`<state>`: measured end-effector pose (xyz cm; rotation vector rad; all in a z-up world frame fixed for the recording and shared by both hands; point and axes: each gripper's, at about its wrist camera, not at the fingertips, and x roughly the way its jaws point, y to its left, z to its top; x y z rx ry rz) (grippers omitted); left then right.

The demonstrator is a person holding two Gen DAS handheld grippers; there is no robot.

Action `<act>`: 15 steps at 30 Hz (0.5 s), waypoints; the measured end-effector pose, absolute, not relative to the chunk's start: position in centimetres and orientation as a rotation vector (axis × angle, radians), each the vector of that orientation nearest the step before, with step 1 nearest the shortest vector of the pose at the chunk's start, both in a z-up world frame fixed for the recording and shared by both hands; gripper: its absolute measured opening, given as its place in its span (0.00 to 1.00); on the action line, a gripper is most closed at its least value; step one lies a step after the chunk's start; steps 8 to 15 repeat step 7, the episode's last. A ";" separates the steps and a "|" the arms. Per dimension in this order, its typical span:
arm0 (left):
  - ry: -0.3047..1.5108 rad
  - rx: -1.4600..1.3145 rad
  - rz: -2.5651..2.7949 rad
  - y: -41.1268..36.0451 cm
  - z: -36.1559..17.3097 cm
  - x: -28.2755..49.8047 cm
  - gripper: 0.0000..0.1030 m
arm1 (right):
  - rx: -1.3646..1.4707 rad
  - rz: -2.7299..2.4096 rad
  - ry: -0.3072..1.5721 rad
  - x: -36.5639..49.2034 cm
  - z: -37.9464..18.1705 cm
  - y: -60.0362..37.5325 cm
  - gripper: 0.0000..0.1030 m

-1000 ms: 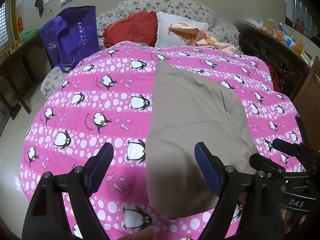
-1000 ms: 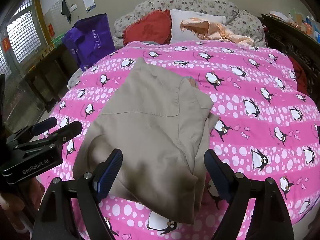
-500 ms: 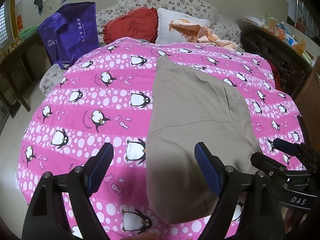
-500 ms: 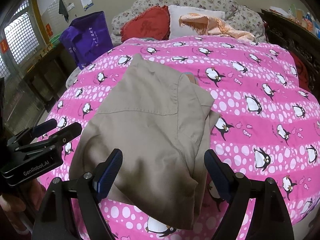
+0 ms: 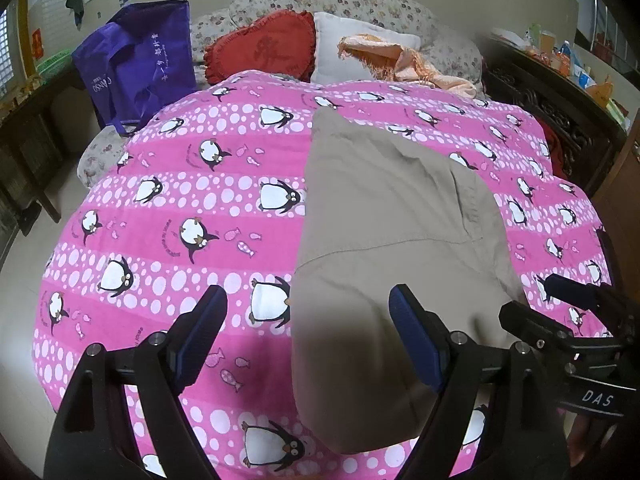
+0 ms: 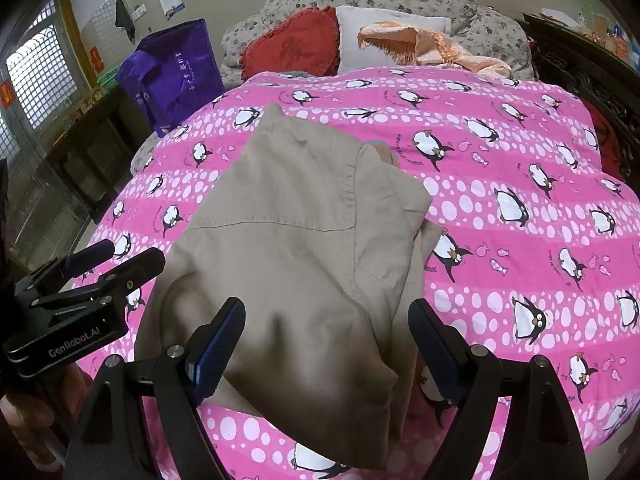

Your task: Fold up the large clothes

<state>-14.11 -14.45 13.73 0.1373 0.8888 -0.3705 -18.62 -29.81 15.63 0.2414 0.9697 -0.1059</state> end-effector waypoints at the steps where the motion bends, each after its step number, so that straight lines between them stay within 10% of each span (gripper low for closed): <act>1: 0.887 0.138 -0.371 -14.4 13.7 -14.1 0.81 | 0.242 -0.106 0.970 -18.6 15.6 -29.8 0.83; 15: 0.869 0.156 -0.374 -14.4 13.7 -14.0 0.81 | 0.247 -0.109 0.970 -18.5 15.5 -30.0 0.83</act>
